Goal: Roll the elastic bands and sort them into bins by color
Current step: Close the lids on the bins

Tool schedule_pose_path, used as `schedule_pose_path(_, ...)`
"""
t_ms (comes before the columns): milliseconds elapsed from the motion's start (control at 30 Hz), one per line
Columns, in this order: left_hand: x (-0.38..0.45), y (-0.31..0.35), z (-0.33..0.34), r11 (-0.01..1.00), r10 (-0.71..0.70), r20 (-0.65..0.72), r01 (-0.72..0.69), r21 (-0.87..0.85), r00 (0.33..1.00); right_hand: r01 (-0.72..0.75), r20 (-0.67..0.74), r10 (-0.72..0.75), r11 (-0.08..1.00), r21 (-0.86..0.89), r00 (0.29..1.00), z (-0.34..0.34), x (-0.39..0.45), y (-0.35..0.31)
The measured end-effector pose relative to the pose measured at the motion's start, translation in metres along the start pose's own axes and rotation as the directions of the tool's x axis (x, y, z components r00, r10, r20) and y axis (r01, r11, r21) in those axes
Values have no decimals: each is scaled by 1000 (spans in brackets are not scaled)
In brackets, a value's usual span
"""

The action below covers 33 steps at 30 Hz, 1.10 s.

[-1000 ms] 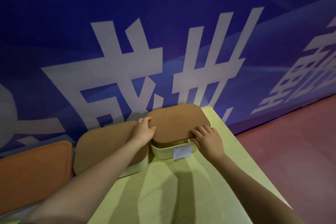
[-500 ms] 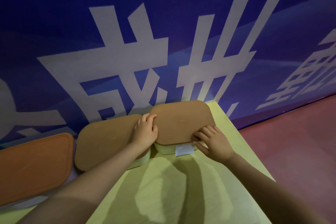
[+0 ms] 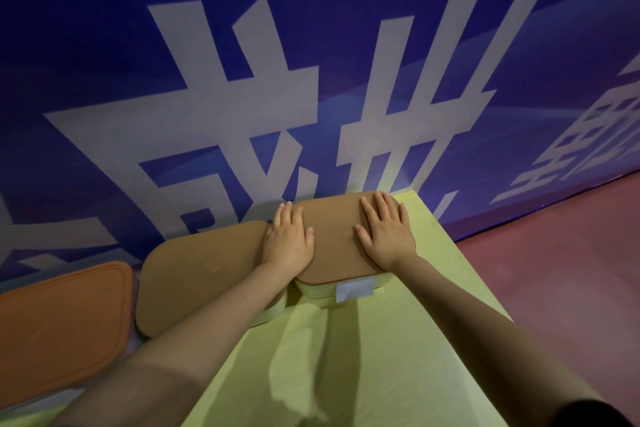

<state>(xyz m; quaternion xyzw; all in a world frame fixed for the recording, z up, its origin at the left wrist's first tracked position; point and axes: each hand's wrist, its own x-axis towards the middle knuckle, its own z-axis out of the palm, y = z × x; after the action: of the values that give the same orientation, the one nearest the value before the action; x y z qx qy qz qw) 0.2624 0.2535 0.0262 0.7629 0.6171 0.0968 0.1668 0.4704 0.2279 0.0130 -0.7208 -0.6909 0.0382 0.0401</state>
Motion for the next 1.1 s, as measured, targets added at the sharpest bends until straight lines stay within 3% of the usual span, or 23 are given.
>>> schedule_pose_path(133, 0, 9, 18, 993, -61, 1, 61, 97, 998, -35, 10, 35, 999, -6, 999, 6, 2, -2)
schedule_pose_path(267, -1, 8, 29, 983, -44, -49, 52, 178, 998, -50, 10, 50, 999, 3, 999, 8, 3, -1)
schedule_pose_path(467, 2, 9, 28, 967, -45, -4, 45, 252, 999, -76, -9, 76, 997, 18, 997, 9, 6, 0)
schedule_pose_path(733, -2, 13, 29, 964, 40, 10, -42, 264, 999, -221, -2, 221, 974, 55, 975, 7, 13, -2)
schedule_pose_path(1100, -1, 5, 32, 967, 55, -36, -44, 252, 998, -195, -106, 213, 967, 162, 971, 10, 13, -2)
